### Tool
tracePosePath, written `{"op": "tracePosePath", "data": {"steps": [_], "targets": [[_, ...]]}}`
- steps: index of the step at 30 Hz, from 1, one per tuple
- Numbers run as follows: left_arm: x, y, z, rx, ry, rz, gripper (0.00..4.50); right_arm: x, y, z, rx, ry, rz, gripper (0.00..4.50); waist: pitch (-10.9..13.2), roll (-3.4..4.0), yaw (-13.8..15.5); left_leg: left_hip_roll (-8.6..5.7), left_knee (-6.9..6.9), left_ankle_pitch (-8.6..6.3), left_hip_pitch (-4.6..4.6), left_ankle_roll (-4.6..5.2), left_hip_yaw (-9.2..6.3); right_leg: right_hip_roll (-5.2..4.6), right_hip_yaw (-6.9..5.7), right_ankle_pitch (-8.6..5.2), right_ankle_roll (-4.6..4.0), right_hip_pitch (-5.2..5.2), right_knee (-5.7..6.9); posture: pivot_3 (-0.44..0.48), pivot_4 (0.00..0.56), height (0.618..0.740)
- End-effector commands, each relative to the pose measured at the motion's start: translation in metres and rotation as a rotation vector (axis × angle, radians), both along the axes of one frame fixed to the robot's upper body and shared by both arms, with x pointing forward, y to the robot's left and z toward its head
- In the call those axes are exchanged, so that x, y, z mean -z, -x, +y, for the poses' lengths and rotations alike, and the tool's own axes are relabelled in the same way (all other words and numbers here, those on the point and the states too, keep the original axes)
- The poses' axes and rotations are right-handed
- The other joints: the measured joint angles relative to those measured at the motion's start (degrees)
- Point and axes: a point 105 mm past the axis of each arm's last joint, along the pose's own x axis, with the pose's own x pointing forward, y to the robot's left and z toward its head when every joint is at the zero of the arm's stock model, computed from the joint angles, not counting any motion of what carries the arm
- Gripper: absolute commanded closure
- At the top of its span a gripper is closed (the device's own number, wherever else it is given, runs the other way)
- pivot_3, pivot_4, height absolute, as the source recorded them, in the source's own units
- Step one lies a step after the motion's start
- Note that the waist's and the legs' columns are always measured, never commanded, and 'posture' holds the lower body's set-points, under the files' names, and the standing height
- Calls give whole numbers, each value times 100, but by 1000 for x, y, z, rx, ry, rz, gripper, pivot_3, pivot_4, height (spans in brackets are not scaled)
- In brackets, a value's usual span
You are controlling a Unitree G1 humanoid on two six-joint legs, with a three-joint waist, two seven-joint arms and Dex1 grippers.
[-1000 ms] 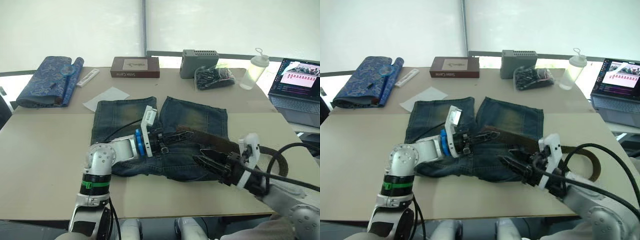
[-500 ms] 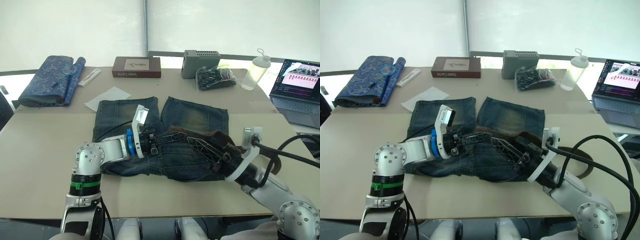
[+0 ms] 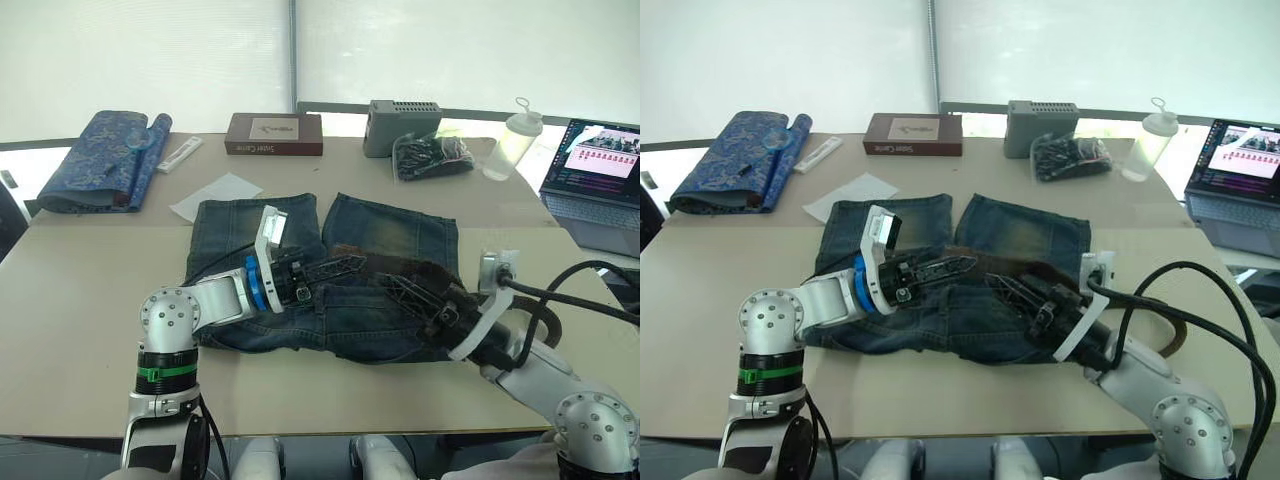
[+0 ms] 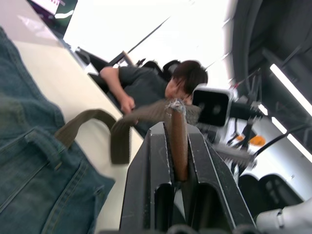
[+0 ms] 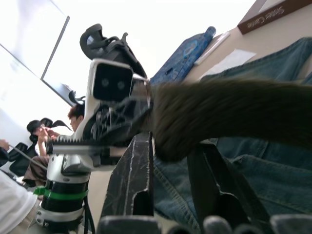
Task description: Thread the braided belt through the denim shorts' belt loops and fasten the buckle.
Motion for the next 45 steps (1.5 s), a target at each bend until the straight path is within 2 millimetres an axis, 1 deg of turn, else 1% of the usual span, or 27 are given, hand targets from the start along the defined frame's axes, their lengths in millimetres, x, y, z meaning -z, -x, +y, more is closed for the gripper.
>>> {"op": "tracePosePath", "data": {"steps": [1, 6, 9, 12, 14, 19, 24, 30, 37, 44, 45], "targets": [[-17, 0, 0, 7, 78, -1, 4500, -9, 7, 14, -36, 9, -83, 3249, 0, 0, 0, 0, 0, 0, -1, 0, 0, 0, 0, 0, 0, 0, 0, 0, 150, 718], [-17, 0, 0, 6, 79, 20, 4500, -21, -4, 15, 25, -48, -138, 3249, 0, 0, 2, -1, 0, 0, -2, 0, 0, 0, 0, 3, 6, 0, -1, 0, 150, 718], [-17, 0, 0, 5, 77, 27, 4500, -28, -6, 15, 28, -110, -147, 3249, 0, 0, 3, 0, 0, 0, -2, 0, -1, 0, -1, 3, 6, 0, -2, 0, 150, 718], [-18, 0, 2, 1, 77, 30, 4500, -33, -4, 13, 32, -158, -148, 2458, 0, 0, 6, 0, -2, 0, -9, 0, -2, 0, -2, 3, 6, -4, -4, 0, 150, 718], [-18, 0, 2, -1, 77, 32, 4500, -34, -4, 11, 41, -163, -145, 1796, 0, 0, 5, -1, -2, 0, -11, 0, -1, -1, -2, 3, 6, -5, -7, 0, 150, 718], [-16, 2, 3, -4, 71, 35, 4500, -36, -8, 5, 82, -188, -140, 1796, 0, 0, 5, -1, -2, 0, -11, 0, -1, -1, -2, 0, -1, -5, -7, 0, 150, 718], [-17, 3, 4, -1, 85, 44, 4500, -34, -12, -1, 121, -199, -118, 1796, 0, 0, 2, -1, -2, 0, -13, 0, -1, -1, -2, -1, -2, -6, -8, 0, 150, 718], [-15, 4, 7, -9, 75, 52, 4500, -40, -14, -5, 138, -260, -113, 1796, 0, 0, 2, 0, -2, 0, -14, 0, -1, -1, -2, -2, -5, -7, -8, 0, 150, 718], [-15, 4, 8, -19, 75, 56, 4500, -38, -14, -9, 152, -265, -102, 1796, 0, 0, 5, -1, -2, 0, -16, 0, -1, -1, -2, -4, -8, -8, -11, 0, 150, 718], [-15, 3, 8, -26, 72, 60, 4500, -33, -15, -17, 170, -269, -94, 1796, 0, 0, 5, 0, -2, 0, -19, 0, -1, -2, -2, -4, -8, -10, -12, 0, 150, 718], [-15, 3, 8, -26, 71, 61, 4500, -32, -15, -18, 172, -270, -94, 2035, 0, 0, 5, 0, -2, 0, -19, 0, -1, -2, -2, -4, -8, -10, -12, 0, 150, 718]]}}
